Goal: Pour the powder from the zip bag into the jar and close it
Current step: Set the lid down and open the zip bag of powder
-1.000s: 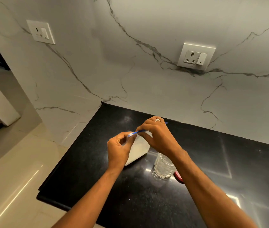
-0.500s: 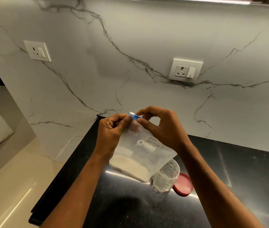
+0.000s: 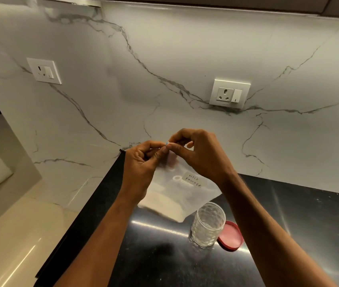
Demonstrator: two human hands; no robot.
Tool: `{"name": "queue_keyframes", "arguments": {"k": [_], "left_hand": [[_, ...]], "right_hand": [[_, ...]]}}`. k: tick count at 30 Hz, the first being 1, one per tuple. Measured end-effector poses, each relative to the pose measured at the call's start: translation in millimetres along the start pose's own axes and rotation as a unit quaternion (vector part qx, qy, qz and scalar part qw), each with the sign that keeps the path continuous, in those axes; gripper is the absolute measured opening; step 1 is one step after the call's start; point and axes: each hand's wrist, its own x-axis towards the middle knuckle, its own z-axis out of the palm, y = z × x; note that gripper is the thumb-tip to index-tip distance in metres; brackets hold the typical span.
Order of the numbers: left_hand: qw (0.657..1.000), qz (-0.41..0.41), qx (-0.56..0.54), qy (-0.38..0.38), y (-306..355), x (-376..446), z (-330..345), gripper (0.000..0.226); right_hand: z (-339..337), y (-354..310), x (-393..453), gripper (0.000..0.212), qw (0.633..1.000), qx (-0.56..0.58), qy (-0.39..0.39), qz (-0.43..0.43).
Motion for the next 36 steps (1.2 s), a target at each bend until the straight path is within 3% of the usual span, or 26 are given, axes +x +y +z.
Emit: {"name": "queue_keyframes", "arguments": {"k": [11, 32, 36], "left_hand": [[1.0, -0.012, -0.026, 0.001, -7, -2, 11, 0.012], [0.987, -0.046, -0.137, 0.074, -12, 12, -9, 0.009], [0.986, -0.056, -0.149, 0.054, -14, 9, -3, 0.009]], "right_hand": [[-12, 8, -16, 0.019, 0.999, -0.031, -0.017, 0.017], [-56, 58, -70, 0.012, 0.994, -0.077, 0.006, 0.076], [-65, 65, -79, 0.008, 0.993, -0.079, 0.002, 0.089]]}}
